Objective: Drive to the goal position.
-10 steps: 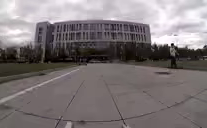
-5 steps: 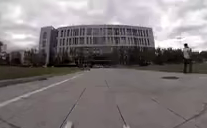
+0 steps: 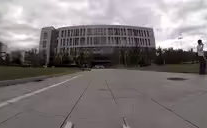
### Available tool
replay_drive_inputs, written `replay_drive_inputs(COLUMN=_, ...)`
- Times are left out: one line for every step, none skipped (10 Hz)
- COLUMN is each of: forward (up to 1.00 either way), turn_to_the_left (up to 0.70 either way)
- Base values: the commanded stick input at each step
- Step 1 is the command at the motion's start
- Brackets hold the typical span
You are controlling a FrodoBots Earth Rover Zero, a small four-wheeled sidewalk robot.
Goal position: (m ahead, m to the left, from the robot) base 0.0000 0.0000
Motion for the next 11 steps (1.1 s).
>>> replay_drive_inputs(forward=0.7, turn_to_the_left=0.0)
replay_drive_inputs(forward=0.7, turn_to_the_left=0.0)
replay_drive_inputs(forward=0.7, turn_to_the_left=0.0)
replay_drive_inputs(forward=0.7, turn_to_the_left=0.0)
replay_drive_inputs(forward=0.7, turn_to_the_left=0.0)
replay_drive_inputs(forward=0.7, turn_to_the_left=0.0)
replay_drive_inputs(forward=0.7, turn_to_the_left=0.0)
replay_drive_inputs(forward=0.7, turn_to_the_left=0.0)
replay_drive_inputs(forward=0.7, turn_to_the_left=0.0)
replay_drive_inputs(forward=0.7, turn_to_the_left=0.0)
replay_drive_inputs(forward=0.7, turn_to_the_left=0.0)
